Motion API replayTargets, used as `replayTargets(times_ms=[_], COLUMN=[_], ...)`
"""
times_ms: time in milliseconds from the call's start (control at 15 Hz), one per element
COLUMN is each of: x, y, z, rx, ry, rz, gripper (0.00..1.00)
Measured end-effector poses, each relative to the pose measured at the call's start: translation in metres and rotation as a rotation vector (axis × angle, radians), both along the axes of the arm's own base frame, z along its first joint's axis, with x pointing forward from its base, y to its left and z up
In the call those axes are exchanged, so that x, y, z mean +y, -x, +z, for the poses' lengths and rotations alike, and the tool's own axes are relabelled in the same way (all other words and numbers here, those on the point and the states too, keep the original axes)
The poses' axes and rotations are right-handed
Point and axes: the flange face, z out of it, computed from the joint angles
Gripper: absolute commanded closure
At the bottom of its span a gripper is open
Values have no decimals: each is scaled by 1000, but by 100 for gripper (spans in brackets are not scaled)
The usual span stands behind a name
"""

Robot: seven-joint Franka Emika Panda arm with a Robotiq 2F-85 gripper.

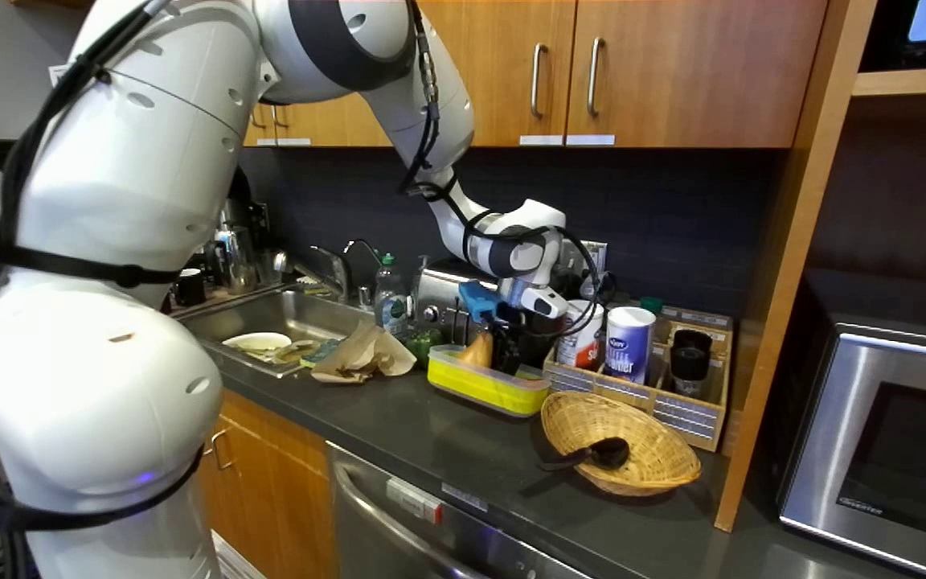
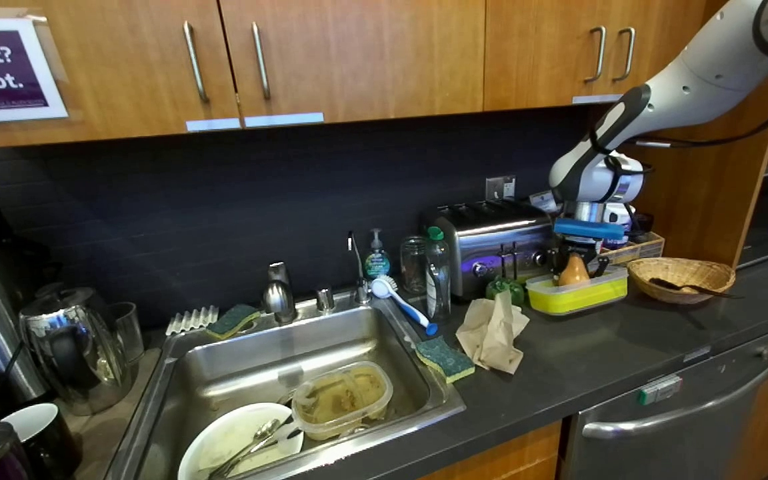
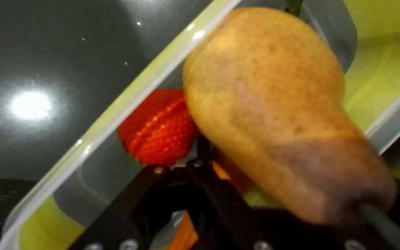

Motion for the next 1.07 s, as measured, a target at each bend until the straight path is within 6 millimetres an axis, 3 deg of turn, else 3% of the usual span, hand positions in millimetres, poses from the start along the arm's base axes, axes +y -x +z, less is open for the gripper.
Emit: replayTargets(times_ms=[467,1067], x=[1,3], y=[2,34], z=[1,-2], rx=[-2,-23], ry=[4,19], rz=[-14,-35], gripper=[73,73])
